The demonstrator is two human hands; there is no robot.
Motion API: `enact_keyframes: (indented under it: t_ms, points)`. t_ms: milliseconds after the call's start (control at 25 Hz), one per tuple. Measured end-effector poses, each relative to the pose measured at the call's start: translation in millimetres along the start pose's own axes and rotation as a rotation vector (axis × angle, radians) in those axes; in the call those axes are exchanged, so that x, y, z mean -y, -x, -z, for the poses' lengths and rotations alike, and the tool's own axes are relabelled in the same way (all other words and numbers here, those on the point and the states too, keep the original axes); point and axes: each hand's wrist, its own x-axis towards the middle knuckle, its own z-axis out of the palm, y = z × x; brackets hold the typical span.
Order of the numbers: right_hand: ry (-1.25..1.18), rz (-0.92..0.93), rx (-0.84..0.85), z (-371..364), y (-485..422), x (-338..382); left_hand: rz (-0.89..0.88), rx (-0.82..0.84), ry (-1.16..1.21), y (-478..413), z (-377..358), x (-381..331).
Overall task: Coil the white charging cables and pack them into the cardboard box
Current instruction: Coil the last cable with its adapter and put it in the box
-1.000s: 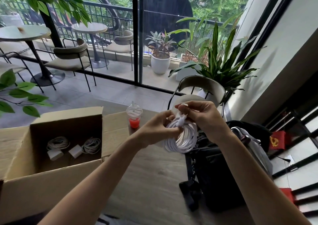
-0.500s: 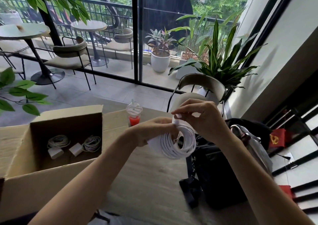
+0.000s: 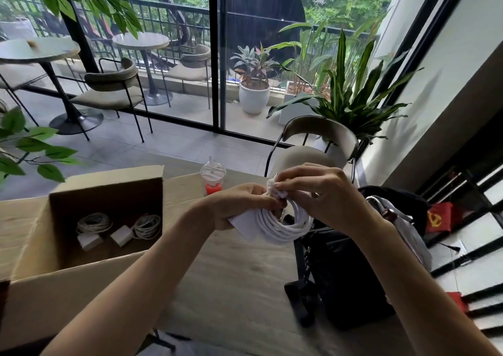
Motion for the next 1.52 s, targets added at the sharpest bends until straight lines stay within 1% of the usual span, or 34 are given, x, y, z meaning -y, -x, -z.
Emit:
enact_keyframes:
  t_ms: [80, 160, 240, 360, 440, 520, 600, 640, 720, 840, 920, 1040, 1160, 1240, 1360, 1440, 1520]
  points:
    - [0.001, -0.014, 0.04, -3, 2, 4, -0.018, 0.018, -0.08, 1, -1, -1]
    - [-0.076, -0.063, 0.055, -8, 6, 8, -0.052, 0.019, -0.121, 2, -3, 0]
    - [-0.226, -0.137, 0.013, -12, 9, 11, -0.063, 0.016, -0.118, 4, -5, -1]
    - [-0.489, -0.359, -0.059, -18, 11, 9, -0.076, 0.058, -0.173, 4, -6, -1]
    - [-0.568, -0.486, -0.067, -22, 10, 5, -0.081, 0.005, -0.205, 1, -6, 1]
    - [-0.495, -0.584, -0.056, -26, 7, 2, -0.1, -0.071, -0.198, -1, -4, 1]
    - [-0.447, -0.734, -0.035, -34, 4, 0, -0.13, -0.129, -0.122, 1, 1, -1]
    - [-0.507, -0.809, -0.025, -40, 4, -1, -0.138, -0.169, -0.069, 4, 5, -1]
    - [-0.745, -0.912, -0.013, -56, 3, 1, -0.171, -0.236, 0.002, 12, 16, -1]
    - [-1.068, -0.951, 0.028, -79, 2, 6, -0.199, -0.366, 0.078, 28, 34, 6]
    - [-1.178, -0.927, 0.01, -99, -5, 10, -0.21, -0.443, 0.165, 38, 48, 17]
    - [-1.215, -0.937, -0.029, -134, -26, 18, -0.222, -0.549, 0.266, 57, 69, 35]
    - [-1.315, -1.04, -0.025, -171, -50, 26, -0.26, -0.662, 0.297, 81, 92, 50]
    - [-1.396, -1.12, 0.043, -199, -72, 33, -0.265, -0.723, 0.345, 103, 113, 62]
    - [-1.447, -1.199, 0.138, -240, -110, 44, -0.292, -0.74, 0.433, 136, 149, 77]
    - [-1.412, -1.169, 0.19, -265, -129, 50, -0.286, -0.726, 0.459, 155, 174, 90]
    - [-1.313, -1.134, 0.25, -295, -142, 58, -0.222, -0.782, 0.459, 174, 200, 107]
